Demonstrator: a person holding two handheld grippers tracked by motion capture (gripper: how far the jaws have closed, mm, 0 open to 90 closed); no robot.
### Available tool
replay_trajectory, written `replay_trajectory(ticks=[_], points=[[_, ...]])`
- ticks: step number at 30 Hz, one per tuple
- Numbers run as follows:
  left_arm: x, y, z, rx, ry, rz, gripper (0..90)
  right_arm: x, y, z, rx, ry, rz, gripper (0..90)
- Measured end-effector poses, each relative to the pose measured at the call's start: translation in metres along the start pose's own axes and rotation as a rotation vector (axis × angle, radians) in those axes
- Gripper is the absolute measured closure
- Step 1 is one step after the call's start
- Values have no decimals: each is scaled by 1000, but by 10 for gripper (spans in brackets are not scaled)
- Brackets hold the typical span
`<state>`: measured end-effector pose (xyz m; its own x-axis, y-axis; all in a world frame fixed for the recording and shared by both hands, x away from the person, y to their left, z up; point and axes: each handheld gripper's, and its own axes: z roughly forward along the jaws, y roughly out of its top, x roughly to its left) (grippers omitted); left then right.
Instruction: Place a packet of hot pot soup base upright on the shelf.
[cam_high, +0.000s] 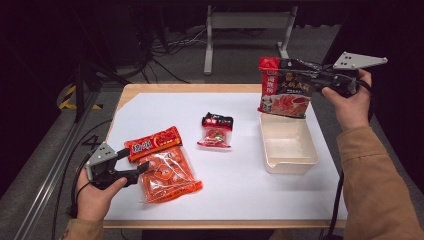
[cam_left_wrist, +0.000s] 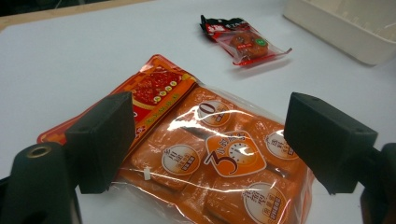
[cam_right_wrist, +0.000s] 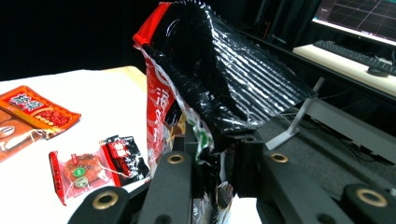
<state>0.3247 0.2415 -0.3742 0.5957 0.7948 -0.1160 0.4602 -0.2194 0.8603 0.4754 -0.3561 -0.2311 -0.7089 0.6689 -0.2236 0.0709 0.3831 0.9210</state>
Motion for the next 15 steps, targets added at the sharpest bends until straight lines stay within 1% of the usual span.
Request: replay_trajectory(ticks=[2, 6, 11, 15], points=[[0, -1, -1, 5, 0, -2, 177, -1, -3, 4, 6, 8, 3, 798], [1, -3, -1, 3, 3, -4, 177, -4, -8, 8, -3, 9, 14, 797], [3, -3, -1, 0, 2, -7, 177, -7, -12, 15, -2, 10, -7, 797], [3, -3, 1, 2, 0, -11, 177, -9, -17, 19, 1, 12, -3, 797]])
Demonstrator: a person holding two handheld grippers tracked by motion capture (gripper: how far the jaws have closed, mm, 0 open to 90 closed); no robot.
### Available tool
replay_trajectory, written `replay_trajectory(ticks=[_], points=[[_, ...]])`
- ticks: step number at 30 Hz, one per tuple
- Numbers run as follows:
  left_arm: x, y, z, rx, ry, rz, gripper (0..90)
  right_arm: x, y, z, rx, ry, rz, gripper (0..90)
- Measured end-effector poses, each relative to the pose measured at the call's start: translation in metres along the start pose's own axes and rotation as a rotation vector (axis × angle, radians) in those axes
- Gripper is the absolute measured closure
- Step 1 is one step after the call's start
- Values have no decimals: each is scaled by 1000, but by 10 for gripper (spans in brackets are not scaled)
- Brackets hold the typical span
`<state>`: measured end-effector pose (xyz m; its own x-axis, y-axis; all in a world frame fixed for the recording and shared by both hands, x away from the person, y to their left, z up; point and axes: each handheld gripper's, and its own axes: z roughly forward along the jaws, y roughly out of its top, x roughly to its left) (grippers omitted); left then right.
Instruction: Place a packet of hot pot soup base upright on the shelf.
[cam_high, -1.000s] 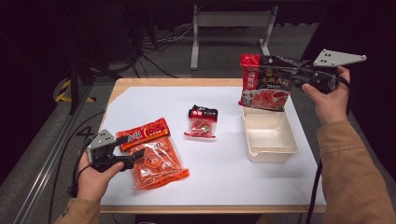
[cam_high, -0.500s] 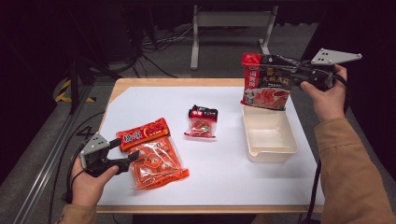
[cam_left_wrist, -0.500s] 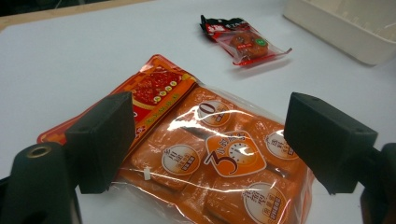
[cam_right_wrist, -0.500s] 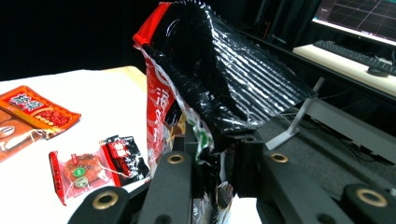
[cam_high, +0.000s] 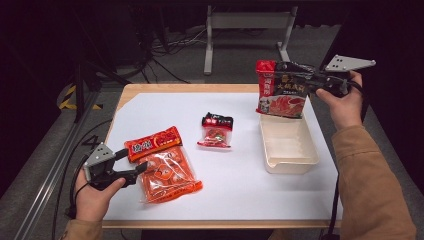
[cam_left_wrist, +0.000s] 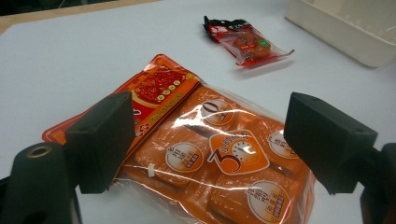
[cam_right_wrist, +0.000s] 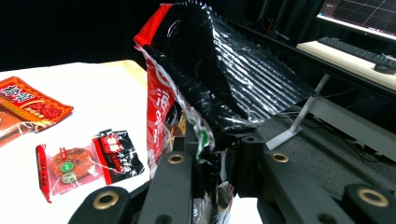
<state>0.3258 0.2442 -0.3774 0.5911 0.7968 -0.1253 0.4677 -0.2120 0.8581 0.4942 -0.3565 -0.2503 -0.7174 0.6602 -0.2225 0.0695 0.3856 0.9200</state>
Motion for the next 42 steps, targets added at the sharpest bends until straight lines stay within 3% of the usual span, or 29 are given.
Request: replay_trajectory(ticks=[13, 19, 31, 40, 42], points=[[1, -1, 2, 4, -2, -6, 177, -6, -15, 3, 4, 7, -1, 795], [0, 0, 2, 8, -6, 0, 177, -4, -22, 8, 35, 11, -16, 793], [1, -1, 4, 15, -6, 0, 177, -6, -34, 9, 38, 5, 10, 786], [0, -1, 5, 17, -9, -6, 176, -5, -47, 8, 28, 12, 58, 770], [0, -1, 6, 18, -12, -5, 176, -4, -50, 10, 55, 11, 55, 763]])
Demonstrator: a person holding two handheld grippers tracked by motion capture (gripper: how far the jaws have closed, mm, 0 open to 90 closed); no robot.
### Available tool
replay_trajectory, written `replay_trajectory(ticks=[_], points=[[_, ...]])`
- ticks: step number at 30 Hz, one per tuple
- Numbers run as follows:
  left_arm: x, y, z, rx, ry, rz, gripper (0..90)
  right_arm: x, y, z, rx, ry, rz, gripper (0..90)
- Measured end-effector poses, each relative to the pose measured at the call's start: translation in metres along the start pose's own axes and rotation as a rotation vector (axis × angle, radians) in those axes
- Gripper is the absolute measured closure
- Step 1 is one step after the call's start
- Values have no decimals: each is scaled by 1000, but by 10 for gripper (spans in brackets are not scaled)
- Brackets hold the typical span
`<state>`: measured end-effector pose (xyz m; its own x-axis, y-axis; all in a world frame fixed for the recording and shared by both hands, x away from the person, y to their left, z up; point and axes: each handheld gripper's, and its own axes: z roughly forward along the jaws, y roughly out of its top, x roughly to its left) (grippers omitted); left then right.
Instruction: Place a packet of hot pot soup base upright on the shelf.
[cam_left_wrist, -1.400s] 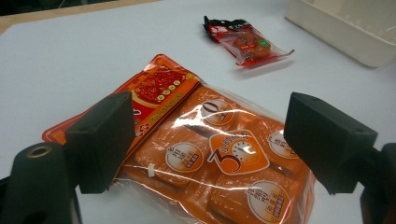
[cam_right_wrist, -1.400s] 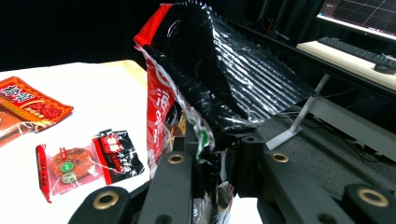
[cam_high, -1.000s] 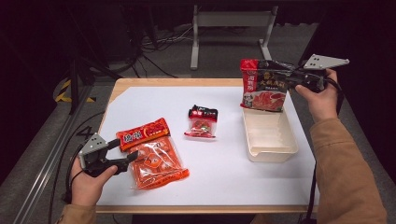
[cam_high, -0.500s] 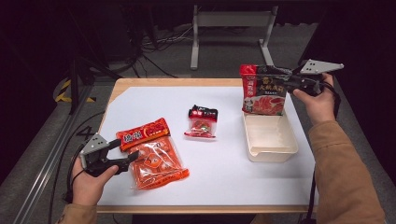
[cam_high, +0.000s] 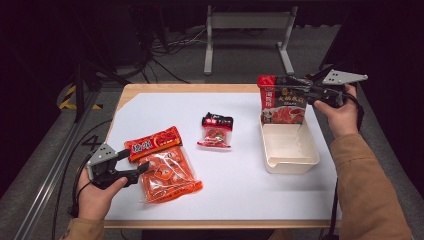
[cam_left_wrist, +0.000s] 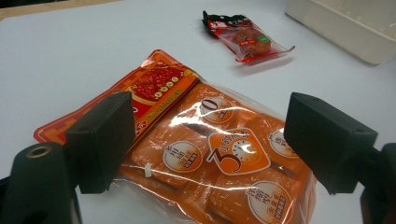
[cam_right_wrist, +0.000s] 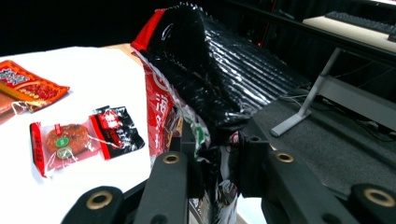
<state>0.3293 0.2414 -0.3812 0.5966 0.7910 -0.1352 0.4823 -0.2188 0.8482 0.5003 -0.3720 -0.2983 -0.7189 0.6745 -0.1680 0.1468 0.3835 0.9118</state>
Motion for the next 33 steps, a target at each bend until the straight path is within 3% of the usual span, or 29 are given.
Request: replay_trajectory(ticks=[3, 7, 14, 21, 26, 30, 33], points=[[0, 0, 0, -2, 0, 1, 176, 2, -9, 5, 67, -6, -4, 757], [1, 1, 2, -1, 2, 2, 176, 2, -20, 5, 37, -27, 49, 750], [-1, 3, 7, 5, -14, 9, 176, 3, -30, 2, 84, -44, 113, 732], [0, 6, 11, 6, -22, 16, 175, 5, -29, 0, 109, -65, 115, 726], [0, 7, 15, 13, -35, 16, 175, 5, -30, -1, 114, -74, 165, 592], [1, 8, 17, 12, -36, 18, 175, 8, -31, -6, 104, -91, 202, 400], [1, 8, 18, 13, -38, 15, 175, 10, -31, -12, 91, -115, 219, 360]])
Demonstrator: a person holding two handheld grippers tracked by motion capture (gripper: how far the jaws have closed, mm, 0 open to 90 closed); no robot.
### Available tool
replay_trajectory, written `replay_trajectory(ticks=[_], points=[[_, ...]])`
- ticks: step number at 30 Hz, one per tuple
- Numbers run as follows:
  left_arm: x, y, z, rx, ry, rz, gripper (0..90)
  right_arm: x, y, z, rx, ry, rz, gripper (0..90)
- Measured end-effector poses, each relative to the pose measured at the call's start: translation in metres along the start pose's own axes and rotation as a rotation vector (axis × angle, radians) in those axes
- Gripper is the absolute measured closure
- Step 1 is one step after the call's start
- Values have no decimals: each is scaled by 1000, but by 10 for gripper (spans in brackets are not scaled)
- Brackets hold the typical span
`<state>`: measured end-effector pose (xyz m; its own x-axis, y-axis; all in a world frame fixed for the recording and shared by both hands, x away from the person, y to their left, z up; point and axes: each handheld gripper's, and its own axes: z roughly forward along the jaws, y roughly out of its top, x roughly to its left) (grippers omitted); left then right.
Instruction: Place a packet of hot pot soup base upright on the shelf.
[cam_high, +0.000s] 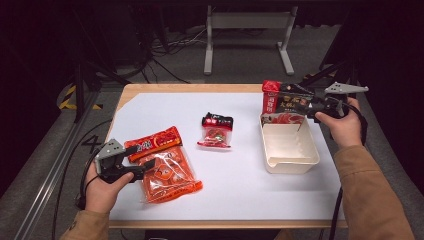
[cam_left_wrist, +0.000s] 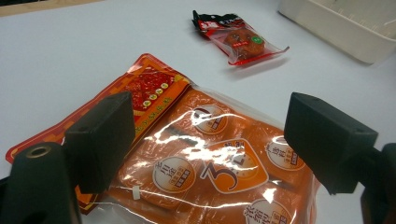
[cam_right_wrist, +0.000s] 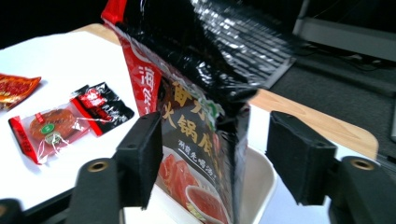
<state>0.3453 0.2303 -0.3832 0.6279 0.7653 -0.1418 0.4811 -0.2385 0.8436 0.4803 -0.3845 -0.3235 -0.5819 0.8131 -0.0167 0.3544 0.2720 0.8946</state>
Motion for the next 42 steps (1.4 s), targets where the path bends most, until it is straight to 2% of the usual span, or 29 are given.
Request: replay_trajectory(ticks=[6, 10, 13, 21, 26, 29, 31, 33, 35, 38, 40, 42], points=[[1, 1, 0, 1, 4, -5, 174, 11, -1, -18, -27, -30, -6, 315], [2, 0, 1, 5, 7, -7, 173, 18, -5, -27, -27, -29, 3, 312], [3, -1, 2, 3, 8, -8, 173, 29, -8, -37, -25, -44, -20, 312], [7, -2, 3, 11, 14, -14, 172, 67, -8, -54, -102, 24, -33, 312], [8, 0, 1, 2, 21, -10, 170, 92, -11, -57, -104, 54, -41, 313], [10, 1, -1, 3, 25, -1, 166, 104, -12, -59, -111, 66, -38, 313], [10, 3, -2, 9, 42, 30, 166, 113, -11, -60, -112, 44, -51, 313], [10, 5, -3, 11, 45, 49, 166, 121, -11, -59, -123, 54, -46, 313], [11, 6, -5, 5, 33, 48, 164, 127, -10, -55, -96, 88, -60, 311], [13, 6, -7, 2, 37, 49, 161, 133, -12, -50, -91, 119, -62, 311], [15, 5, -8, -1, 37, 40, 158, 135, -14, -48, -88, 130, -61, 311], [17, 5, -8, 7, 48, 57, 144, 137, -15, -47, -83, 137, -64, 311]])
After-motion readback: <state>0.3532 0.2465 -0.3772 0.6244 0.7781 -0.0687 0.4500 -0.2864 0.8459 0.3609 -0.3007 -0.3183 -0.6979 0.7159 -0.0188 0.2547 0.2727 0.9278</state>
